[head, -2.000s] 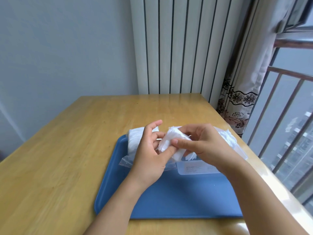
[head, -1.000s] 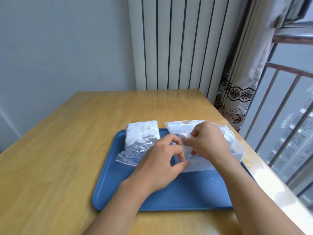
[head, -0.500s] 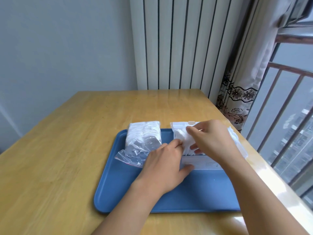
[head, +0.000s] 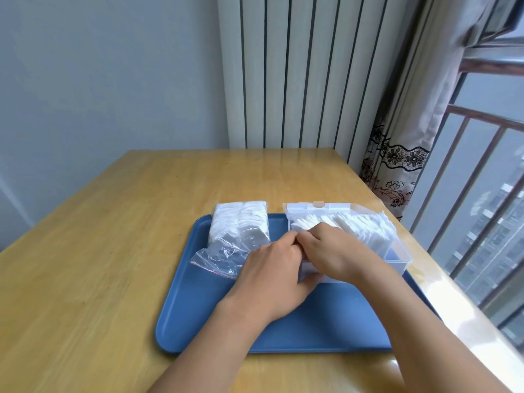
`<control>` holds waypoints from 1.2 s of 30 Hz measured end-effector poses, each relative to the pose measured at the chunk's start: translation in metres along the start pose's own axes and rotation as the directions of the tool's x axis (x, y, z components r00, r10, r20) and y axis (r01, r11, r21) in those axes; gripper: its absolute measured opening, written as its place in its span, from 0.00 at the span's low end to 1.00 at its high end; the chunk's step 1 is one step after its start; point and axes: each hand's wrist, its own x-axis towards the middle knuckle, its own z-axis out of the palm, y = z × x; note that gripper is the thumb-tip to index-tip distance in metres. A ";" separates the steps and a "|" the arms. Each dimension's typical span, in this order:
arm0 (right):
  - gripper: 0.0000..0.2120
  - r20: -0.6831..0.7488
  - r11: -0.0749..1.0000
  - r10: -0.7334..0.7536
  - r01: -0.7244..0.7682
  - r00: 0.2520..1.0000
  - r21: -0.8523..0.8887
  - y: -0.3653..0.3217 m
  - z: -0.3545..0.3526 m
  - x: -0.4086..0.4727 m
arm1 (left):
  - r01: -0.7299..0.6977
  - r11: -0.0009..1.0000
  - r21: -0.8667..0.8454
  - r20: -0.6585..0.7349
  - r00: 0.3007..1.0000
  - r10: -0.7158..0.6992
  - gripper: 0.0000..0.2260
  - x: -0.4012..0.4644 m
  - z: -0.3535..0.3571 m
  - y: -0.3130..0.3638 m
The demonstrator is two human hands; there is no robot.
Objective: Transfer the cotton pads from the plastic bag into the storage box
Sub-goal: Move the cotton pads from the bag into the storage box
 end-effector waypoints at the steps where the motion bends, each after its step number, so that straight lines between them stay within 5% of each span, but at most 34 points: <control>1: 0.18 0.006 0.999 -0.001 0.002 1.000 -0.048 0.000 0.002 0.000 | -0.014 0.999 -0.035 -0.008 1.000 0.014 0.14 0.000 0.001 -0.001; 4: 0.16 -0.042 0.995 0.013 -0.017 0.999 -0.098 0.003 0.006 0.003 | -0.060 0.989 -0.132 -0.041 0.998 0.055 0.08 0.001 0.002 -0.004; 9: 0.18 -0.010 0.989 -0.067 0.068 0.998 0.129 0.001 -0.007 -0.002 | -0.179 0.950 -0.254 -0.164 0.976 0.140 0.03 -0.005 -0.012 -0.004; 13: 0.15 -0.227 0.950 -0.152 0.206 0.962 0.235 -0.001 -0.017 -0.014 | -0.224 0.909 -0.352 -0.409 0.910 0.066 0.19 -0.010 -0.051 -0.023; 16: 0.08 -0.347 0.871 -0.279 0.388 0.895 0.302 -0.017 -0.011 -0.028 | 0.073 0.955 -0.286 -0.134 0.984 -0.115 0.42 -0.018 -0.072 -0.065; 18: 0.10 -0.206 0.807 -0.383 0.435 0.900 0.400 -0.033 0.001 -0.041 | 0.266 0.947 -0.179 0.075 0.964 -0.256 0.49 -0.022 -0.069 -0.083; 21: 0.14 0.002 0.800 -0.553 0.530 0.833 0.282 -0.047 0.029 -0.053 | 0.270 0.941 -0.204 -0.008 0.961 -0.277 0.42 -0.020 -0.059 -0.091; 24: 0.13 -0.001 0.778 -0.628 0.628 0.778 0.023 -0.047 0.050 -0.048 | 0.246 0.948 -0.202 -0.102 0.957 -0.270 0.32 -0.017 -0.062 -0.086; 28: 0.15 -0.074 0.792 -0.611 0.608 0.788 -0.062 -0.040 0.052 -0.039 | 0.270 0.936 -0.224 -0.191 0.930 -0.314 0.23 -0.020 -0.067 -0.082; 33: 0.09 -0.149 0.821 -0.571 0.556 0.807 -0.132 -0.038 0.047 -0.037 | 0.340 0.892 -0.299 -0.089 0.920 -0.381 0.24 -0.022 -0.073 -0.084; 36: 0.06 -0.127 0.832 -0.551 0.530 0.825 -0.167 -0.041 0.046 -0.040 | 0.321 0.906 -0.277 -0.037 0.938 -0.343 0.16 -0.020 -0.070 -0.080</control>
